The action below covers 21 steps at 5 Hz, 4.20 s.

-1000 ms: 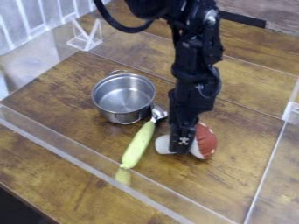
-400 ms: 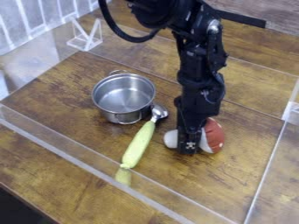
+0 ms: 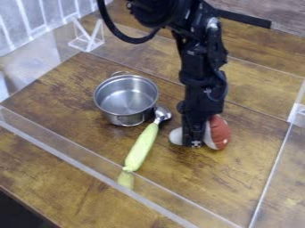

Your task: Put the mushroom in the silver pot

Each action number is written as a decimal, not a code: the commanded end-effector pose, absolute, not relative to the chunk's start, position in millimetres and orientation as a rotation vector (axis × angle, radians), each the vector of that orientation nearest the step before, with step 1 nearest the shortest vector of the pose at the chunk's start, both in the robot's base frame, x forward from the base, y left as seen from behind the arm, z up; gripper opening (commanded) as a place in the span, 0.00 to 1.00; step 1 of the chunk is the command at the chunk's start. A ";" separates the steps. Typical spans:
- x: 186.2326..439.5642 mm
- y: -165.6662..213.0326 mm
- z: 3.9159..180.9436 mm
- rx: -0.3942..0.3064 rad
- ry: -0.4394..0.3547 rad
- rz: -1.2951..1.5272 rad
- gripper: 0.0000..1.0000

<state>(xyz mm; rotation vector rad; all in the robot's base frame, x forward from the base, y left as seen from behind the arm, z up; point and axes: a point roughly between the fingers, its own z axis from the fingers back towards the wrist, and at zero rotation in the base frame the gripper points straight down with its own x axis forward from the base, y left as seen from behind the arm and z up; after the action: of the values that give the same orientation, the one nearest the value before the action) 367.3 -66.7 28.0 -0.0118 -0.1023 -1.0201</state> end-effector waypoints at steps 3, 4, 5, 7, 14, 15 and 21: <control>377.7 -60.2 40.4 -0.048 -0.187 -1.000 0.00; 378.6 -61.3 39.4 -0.065 -0.190 -1.001 0.00; 377.0 -64.5 39.6 -0.094 -0.197 -0.998 0.00; 373.8 -59.8 61.3 -0.094 -0.197 -0.974 0.00; 324.7 27.6 129.9 0.095 -0.252 -0.704 0.00; 324.6 31.1 118.2 0.092 -0.263 -0.703 0.00; 342.0 41.6 84.4 0.045 -0.304 -0.715 0.00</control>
<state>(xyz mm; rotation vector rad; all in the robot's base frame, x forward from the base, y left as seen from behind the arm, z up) 336.5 33.0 68.7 0.0140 -0.2582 -0.7333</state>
